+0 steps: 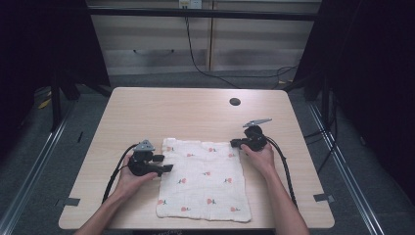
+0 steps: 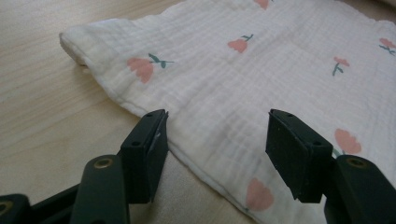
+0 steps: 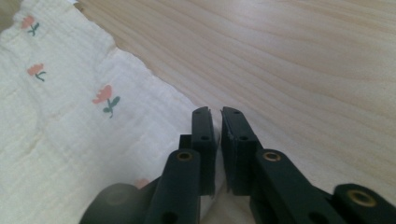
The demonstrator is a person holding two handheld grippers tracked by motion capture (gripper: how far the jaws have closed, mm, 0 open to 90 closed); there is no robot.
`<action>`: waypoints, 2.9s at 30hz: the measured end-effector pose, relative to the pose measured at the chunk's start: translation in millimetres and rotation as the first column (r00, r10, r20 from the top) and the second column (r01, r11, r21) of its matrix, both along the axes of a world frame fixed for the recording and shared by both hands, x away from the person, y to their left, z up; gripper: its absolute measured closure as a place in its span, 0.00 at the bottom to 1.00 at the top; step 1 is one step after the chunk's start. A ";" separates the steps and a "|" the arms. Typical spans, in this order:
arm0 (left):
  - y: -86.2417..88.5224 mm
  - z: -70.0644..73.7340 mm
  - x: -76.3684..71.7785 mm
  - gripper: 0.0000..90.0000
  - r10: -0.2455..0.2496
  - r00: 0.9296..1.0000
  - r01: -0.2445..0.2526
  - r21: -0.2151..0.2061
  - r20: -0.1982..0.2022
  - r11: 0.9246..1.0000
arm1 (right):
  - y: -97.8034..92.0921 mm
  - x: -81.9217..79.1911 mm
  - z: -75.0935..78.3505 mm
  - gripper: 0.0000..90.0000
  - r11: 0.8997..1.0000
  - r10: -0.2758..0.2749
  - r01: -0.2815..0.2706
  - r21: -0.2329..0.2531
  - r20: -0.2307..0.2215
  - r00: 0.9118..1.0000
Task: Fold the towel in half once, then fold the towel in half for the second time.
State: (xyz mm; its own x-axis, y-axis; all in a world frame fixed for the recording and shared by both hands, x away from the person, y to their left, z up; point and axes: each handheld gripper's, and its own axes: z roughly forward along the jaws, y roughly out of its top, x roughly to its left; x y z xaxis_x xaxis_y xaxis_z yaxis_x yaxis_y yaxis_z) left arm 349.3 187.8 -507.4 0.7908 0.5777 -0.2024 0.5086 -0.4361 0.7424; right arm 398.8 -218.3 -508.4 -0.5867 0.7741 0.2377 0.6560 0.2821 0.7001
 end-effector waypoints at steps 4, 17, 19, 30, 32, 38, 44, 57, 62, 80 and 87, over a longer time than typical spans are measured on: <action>-0.3 -0.7 -1.9 0.46 -0.001 1.000 0.001 0.012 0.024 1.000 | -1.6 -1.4 1.9 0.98 1.000 -0.011 0.011 0.022 0.017 1.000; 4.2 -1.4 0.8 0.50 0.000 1.000 0.000 -0.014 0.006 1.000 | -8.8 -4.2 12.0 0.99 0.995 0.002 -0.008 0.102 0.055 0.999; 3.7 -1.0 0.4 0.50 -0.003 1.000 0.003 -0.005 0.008 1.000 | -7.5 -7.5 14.2 0.99 0.994 0.013 -0.020 0.110 0.065 0.998; 17.7 23.6 12.9 0.56 0.046 0.999 -0.045 -0.080 0.022 0.996 | -2.4 -22.5 29.4 0.99 0.989 0.040 -0.056 0.136 0.122 0.992; 23.3 32.9 21.8 0.55 0.100 0.995 -0.097 -0.118 0.020 0.988 | -2.6 -22.5 30.0 0.99 0.989 0.041 -0.057 0.136 0.121 0.992; 17.5 30.7 46.6 0.53 0.111 0.994 -0.110 -0.083 0.005 0.990 | -3.1 -24.3 33.6 0.98 0.989 0.046 -0.063 0.133 0.133 0.990; 16.1 16.5 78.3 0.53 0.158 0.987 -0.160 -0.042 -0.037 0.986 | -1.9 -24.8 31.5 0.98 0.989 0.050 -0.067 0.132 0.128 0.990; -4.2 0.7 88.0 0.62 0.156 0.984 -0.159 -0.029 -0.084 0.987 | -5.2 -22.6 31.2 0.98 0.987 0.051 -0.068 0.145 0.119 0.992; -11.1 3.0 82.0 0.92 0.112 0.993 -0.112 -0.012 -0.039 0.994 | -8.6 -21.3 28.9 0.98 0.987 0.047 -0.064 0.146 0.115 0.992; -8.4 69.1 74.3 0.94 0.085 0.994 -0.073 -0.152 0.074 0.986 | -17.6 -17.0 66.6 0.98 0.985 0.022 -0.052 0.162 0.180 0.983; -4.9 97.5 73.3 0.94 0.089 0.987 -0.065 -0.176 0.133 0.982 | -21.2 -12.8 91.4 0.99 0.985 0.021 -0.056 0.161 0.215 0.976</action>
